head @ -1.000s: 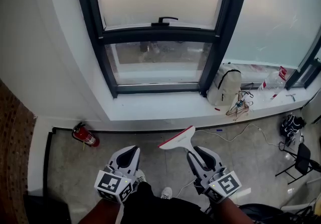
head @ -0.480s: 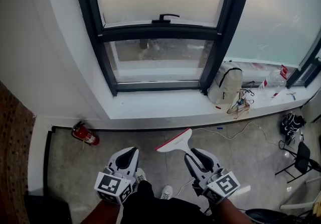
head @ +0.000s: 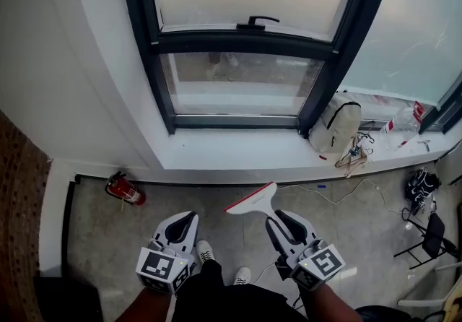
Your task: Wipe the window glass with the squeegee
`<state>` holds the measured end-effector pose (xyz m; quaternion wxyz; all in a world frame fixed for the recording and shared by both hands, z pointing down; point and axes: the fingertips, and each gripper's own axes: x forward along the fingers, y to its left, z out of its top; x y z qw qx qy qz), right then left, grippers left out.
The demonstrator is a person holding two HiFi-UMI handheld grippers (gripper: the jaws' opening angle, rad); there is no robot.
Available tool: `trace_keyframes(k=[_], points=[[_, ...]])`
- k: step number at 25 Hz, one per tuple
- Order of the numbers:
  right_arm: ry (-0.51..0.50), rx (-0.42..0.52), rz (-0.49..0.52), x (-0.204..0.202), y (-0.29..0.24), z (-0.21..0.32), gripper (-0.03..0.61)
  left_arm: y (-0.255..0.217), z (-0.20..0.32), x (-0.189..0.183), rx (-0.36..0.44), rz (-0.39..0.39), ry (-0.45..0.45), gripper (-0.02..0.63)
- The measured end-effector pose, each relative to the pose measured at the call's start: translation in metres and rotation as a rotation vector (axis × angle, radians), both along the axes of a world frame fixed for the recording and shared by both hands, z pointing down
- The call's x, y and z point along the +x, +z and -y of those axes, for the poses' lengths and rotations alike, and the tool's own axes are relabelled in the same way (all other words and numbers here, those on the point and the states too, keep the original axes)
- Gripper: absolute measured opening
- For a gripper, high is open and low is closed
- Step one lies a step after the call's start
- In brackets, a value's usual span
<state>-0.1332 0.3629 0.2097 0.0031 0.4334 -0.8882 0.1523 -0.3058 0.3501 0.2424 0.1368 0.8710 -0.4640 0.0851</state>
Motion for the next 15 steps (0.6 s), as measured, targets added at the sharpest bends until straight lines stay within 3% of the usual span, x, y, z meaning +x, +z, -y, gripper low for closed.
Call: trace_keyframes(k=[7, 15], points=[[0.072, -0.020, -0.018, -0.013, -0.002, 0.058, 0.092, 0.004, 0.053, -0.030, -0.003, 0.045, 0.042, 0.000], [0.164, 0.022, 0.017, -0.033, -0.024, 0.099, 0.092, 0.007, 0.103, -0.045, -0.006, 0.017, 0.132, 0.000]])
